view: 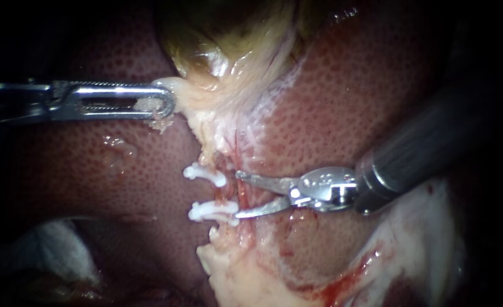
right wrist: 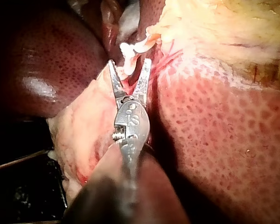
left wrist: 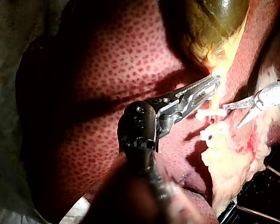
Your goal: Go to the cutting position left tube
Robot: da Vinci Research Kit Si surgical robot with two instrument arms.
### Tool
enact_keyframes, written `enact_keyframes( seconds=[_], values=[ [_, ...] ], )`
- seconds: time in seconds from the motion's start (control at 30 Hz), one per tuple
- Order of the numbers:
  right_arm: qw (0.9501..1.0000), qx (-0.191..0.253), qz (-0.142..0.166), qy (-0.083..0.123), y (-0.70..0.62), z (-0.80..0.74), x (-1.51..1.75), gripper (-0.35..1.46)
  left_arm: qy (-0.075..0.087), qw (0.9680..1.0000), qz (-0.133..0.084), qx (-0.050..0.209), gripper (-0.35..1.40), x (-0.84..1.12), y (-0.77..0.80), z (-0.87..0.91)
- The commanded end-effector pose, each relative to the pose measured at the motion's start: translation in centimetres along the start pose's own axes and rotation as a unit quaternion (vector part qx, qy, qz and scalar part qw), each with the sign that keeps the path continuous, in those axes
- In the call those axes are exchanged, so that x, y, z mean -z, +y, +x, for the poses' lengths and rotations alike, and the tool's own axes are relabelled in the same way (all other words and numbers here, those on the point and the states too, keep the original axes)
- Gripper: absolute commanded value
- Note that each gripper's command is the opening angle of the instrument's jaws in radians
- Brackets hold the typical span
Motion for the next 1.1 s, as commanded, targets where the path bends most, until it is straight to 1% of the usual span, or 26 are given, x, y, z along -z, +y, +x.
enact_keyframes(
  seconds=[0.03, 0.17, 0.37, 0.43, 0.53, 0.57, 0.8, 1.1],
  values=[
    [1.0, -0.002, 0.003, -0.002, 0.01, -0.03, -0.07, 1.43, 0.0, 1.0, 0.001, 0.0, -0.35, 0.0, 0.0, 0.0],
    [0.9999, -0.009, 0.011, -0.001, 0.02, -0.06, -0.23, 1.43, 0.0, 1.0, 0.0, 0.0, -0.35, 0.0, 0.02, -0.01],
    [0.9994, -0.028, 0.022, 0.001, 0.04, -0.01, -0.33, 1.43, -0.001, 1.0, -0.001, 0.0, -0.35, -0.01, 0.02, -0.01],
    [0.9985, -0.046, 0.029, 0.0, 0.05, 0.0, -0.36, 1.43, -0.001, 1.0, -0.001, 0.0, -0.35, -0.02, 0.02, -0.02],
    [0.9974, -0.061, 0.037, -0.01, 0.06, 0.04, -0.42, 1.43, -0.001, 1.0, -0.002, -0.001, -0.35, -0.02, 0.02, -0.03],
    [0.9968, -0.068, 0.04, -0.01, 0.06, 0.06, -0.45, 1.43, -0.001, 1.0, -0.002, -0.001, -0.35, -0.02, 0.02, -0.03],
    [0.9955, -0.077, 0.054, -0.012, 0.13, 0.15, -0.66, 1.43, -0.001, 1.0, -0.001, -0.001, -0.35, -0.03, 0.02, -0.03],
    [0.9942, -0.091, 0.054, -0.018, 0.15, 0.14, -0.73, 1.43, -0.002, 1.0, -0.002, -0.001, -0.35, -0.06, 0.02, -0.04]
  ],
)
